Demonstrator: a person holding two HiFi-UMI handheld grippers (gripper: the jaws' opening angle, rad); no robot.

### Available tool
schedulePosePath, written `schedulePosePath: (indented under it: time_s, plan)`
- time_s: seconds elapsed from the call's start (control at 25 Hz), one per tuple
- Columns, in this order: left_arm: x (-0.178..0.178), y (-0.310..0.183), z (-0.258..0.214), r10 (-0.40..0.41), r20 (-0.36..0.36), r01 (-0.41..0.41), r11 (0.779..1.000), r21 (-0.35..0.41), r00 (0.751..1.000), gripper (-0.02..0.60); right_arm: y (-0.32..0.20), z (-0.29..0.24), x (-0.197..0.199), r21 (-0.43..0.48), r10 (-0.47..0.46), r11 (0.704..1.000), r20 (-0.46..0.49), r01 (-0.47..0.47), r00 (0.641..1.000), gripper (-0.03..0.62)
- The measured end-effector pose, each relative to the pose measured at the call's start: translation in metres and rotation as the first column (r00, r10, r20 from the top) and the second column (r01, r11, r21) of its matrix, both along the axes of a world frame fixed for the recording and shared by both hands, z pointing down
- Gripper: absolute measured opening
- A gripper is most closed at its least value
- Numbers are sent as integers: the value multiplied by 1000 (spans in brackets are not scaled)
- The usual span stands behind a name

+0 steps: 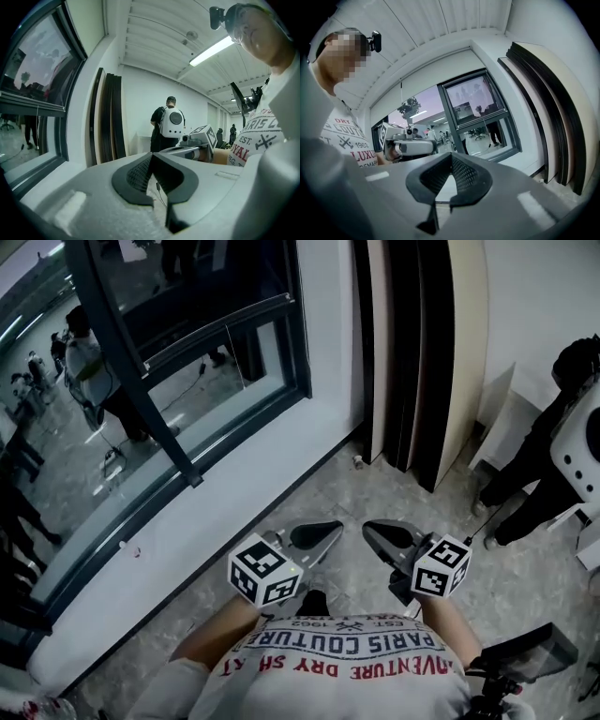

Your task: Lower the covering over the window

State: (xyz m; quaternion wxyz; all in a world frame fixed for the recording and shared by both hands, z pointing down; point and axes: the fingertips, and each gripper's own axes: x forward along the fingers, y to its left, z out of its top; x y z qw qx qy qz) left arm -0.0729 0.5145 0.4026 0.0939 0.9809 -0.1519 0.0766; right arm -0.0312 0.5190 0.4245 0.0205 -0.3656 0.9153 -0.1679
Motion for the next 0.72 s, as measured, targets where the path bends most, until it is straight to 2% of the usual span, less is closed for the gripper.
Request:
schedulePosePath:
  time_s: [0.36,0.56,0.72]
  plan:
    - [-14,-150,6,-6,-19,5,999,-43,1000,2,-144,6,-13,-49,10,999,2,-10,1000,0]
    - [-29,-238,1,-19,-33,19,1000,-24,999,2,-231,-2,-25,-29,4,1000,-3,-4,1000,0]
    - [-41,-289,-9,-32,-53,33,999,7,998,2,-277,-13,-33,1,9,1000,-12,-9,1000,0]
